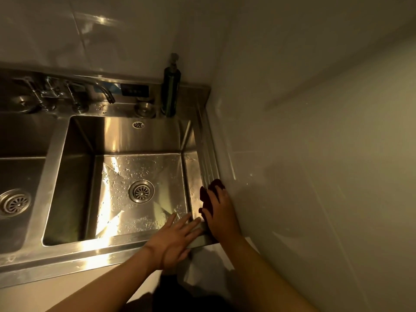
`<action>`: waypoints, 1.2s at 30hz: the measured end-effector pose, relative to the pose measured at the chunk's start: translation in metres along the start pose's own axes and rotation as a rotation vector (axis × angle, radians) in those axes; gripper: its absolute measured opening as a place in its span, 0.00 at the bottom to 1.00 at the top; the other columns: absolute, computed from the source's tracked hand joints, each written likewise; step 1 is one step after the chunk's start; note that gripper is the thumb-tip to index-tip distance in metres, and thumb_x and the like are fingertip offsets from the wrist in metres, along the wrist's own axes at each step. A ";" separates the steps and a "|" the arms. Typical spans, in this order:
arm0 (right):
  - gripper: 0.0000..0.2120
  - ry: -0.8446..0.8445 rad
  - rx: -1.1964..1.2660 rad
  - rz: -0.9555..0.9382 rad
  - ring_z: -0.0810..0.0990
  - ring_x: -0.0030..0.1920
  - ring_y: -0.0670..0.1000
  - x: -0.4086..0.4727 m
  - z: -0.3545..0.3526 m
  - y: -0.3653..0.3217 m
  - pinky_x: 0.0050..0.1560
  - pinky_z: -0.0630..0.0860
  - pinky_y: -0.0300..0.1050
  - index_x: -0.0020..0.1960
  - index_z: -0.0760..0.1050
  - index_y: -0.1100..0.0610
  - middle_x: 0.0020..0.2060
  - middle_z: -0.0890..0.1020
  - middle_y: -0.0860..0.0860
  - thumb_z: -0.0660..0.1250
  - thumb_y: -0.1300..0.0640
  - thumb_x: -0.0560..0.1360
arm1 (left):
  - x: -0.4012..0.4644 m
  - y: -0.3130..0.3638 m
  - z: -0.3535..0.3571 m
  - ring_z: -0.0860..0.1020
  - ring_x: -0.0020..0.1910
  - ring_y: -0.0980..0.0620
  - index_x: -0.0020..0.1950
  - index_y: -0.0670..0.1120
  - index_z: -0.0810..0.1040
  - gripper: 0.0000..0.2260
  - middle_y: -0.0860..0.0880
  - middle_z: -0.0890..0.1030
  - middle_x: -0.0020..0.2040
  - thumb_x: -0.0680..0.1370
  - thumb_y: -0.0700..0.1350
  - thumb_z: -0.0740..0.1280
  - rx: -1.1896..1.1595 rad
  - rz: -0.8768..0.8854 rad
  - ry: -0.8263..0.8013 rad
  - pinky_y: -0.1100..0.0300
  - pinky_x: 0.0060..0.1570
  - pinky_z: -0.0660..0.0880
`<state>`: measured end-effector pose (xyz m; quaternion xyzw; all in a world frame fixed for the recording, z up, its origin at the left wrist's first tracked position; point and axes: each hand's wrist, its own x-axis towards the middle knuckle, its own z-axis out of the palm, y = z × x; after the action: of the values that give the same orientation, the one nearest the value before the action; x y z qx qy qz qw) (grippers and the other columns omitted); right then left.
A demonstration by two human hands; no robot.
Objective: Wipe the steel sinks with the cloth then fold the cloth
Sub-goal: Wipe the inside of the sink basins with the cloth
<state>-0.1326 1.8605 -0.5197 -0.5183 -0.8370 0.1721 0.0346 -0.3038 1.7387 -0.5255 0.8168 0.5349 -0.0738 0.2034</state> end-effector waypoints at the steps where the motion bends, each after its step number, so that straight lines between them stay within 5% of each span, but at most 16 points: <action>1: 0.30 0.000 -0.008 0.006 0.52 0.81 0.54 0.001 0.003 0.002 0.81 0.55 0.51 0.80 0.59 0.48 0.81 0.57 0.50 0.64 0.45 0.81 | 0.004 -0.004 -0.001 0.41 0.84 0.41 0.85 0.55 0.44 0.32 0.48 0.43 0.86 0.84 0.59 0.51 0.011 0.011 -0.015 0.36 0.79 0.39; 6: 0.31 -0.010 -0.051 -0.027 0.47 0.82 0.55 0.021 0.010 0.002 0.81 0.53 0.51 0.81 0.58 0.50 0.82 0.54 0.51 0.62 0.44 0.81 | 0.022 -0.018 -0.003 0.42 0.84 0.41 0.85 0.57 0.44 0.32 0.49 0.44 0.86 0.82 0.63 0.49 -0.003 0.060 -0.013 0.36 0.80 0.43; 13: 0.28 0.002 -0.044 -0.030 0.48 0.82 0.57 0.107 0.009 -0.010 0.81 0.53 0.52 0.81 0.60 0.52 0.82 0.56 0.54 0.60 0.46 0.84 | 0.054 -0.039 -0.020 0.48 0.85 0.43 0.84 0.58 0.52 0.29 0.50 0.43 0.86 0.84 0.62 0.50 -0.163 -0.108 0.146 0.39 0.80 0.54; 18: 0.25 0.015 0.007 -0.086 0.51 0.82 0.58 0.180 0.004 -0.015 0.80 0.56 0.55 0.79 0.64 0.53 0.80 0.59 0.55 0.61 0.50 0.84 | 0.091 -0.065 -0.037 0.46 0.84 0.42 0.83 0.54 0.58 0.25 0.49 0.54 0.85 0.85 0.54 0.51 -0.113 -0.060 0.160 0.37 0.79 0.52; 36: 0.24 0.044 0.039 -0.132 0.55 0.80 0.60 0.363 -0.007 -0.037 0.80 0.54 0.53 0.77 0.66 0.57 0.79 0.63 0.56 0.63 0.53 0.83 | 0.142 -0.117 -0.041 0.45 0.84 0.43 0.83 0.60 0.56 0.27 0.55 0.48 0.86 0.84 0.50 0.56 -0.230 -0.125 0.211 0.35 0.79 0.52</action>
<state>-0.3299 2.1667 -0.5443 -0.4647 -0.8650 0.1742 0.0742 -0.3546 1.9153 -0.5660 0.7566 0.6078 0.0616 0.2333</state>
